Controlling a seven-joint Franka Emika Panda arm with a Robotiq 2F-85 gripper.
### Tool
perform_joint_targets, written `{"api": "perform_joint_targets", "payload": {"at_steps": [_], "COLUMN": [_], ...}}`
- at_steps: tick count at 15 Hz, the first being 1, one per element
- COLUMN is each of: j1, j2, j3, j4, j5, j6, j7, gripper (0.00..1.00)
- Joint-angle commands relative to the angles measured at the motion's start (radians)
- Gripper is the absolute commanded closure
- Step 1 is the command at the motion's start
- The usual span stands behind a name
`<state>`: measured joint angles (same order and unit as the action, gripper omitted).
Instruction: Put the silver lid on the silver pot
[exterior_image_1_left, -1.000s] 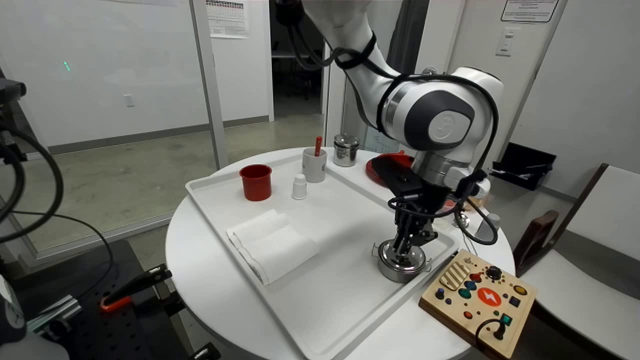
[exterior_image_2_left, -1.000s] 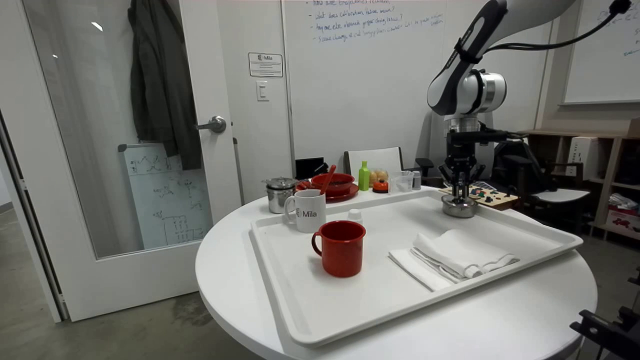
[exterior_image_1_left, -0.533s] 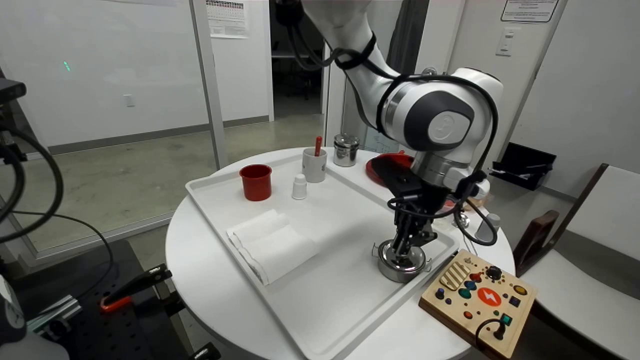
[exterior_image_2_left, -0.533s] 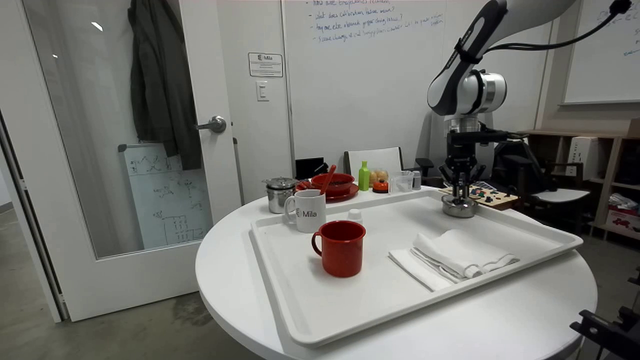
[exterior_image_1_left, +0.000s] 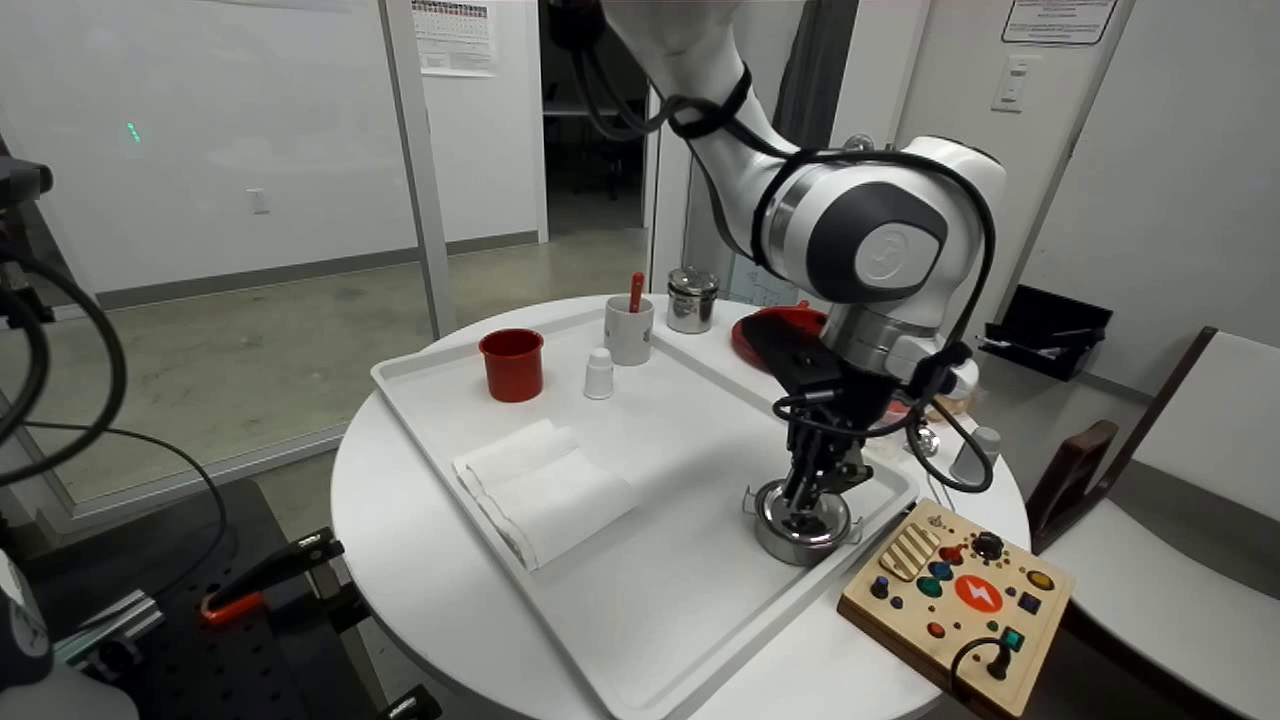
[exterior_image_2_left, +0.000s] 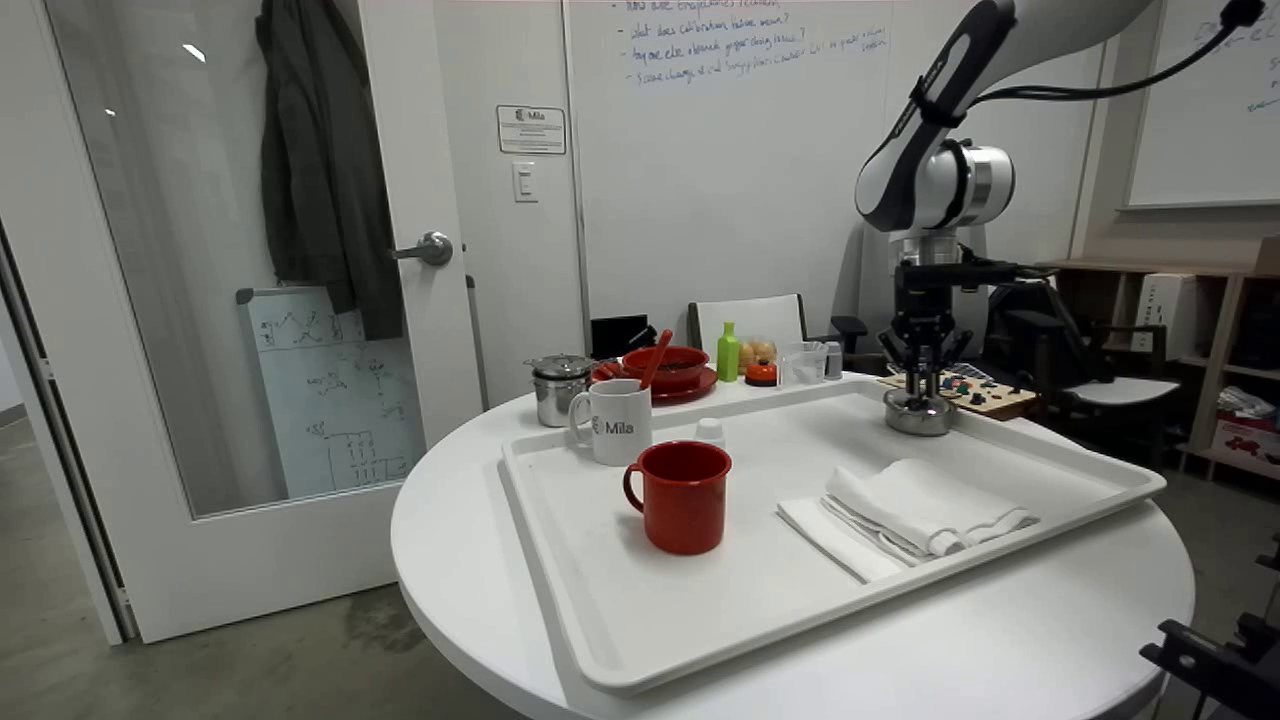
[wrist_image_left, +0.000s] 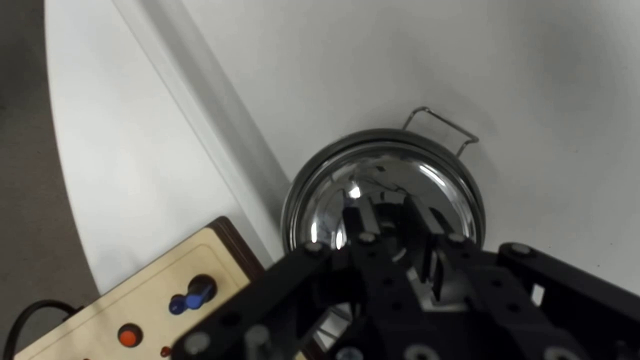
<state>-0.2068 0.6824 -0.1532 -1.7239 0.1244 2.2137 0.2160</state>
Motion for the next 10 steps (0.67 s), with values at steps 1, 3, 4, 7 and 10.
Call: {"api": "perform_joint_targets", "payload": {"at_steps": [1,3,4,7,10], "j1": [-0.004,-0.005,-0.005,-0.004,-0.001], "j2": [-0.020,-0.032,-0.039,-0.065,-0.083], "j3": [0.002,0.002,0.002,0.006,0.007], "j4": [-0.049,-0.060,-0.068,-0.093,-0.114], "j5": [0.019,0.020,0.020,0.016,0.014], "j6": [0.003,0.001,0.000,-0.020,-0.041], "j7": [-0.009,-0.012,-0.014,-0.028,-0.033], "gripper": [0.90,0.90,0.90,0.90,0.90]}}
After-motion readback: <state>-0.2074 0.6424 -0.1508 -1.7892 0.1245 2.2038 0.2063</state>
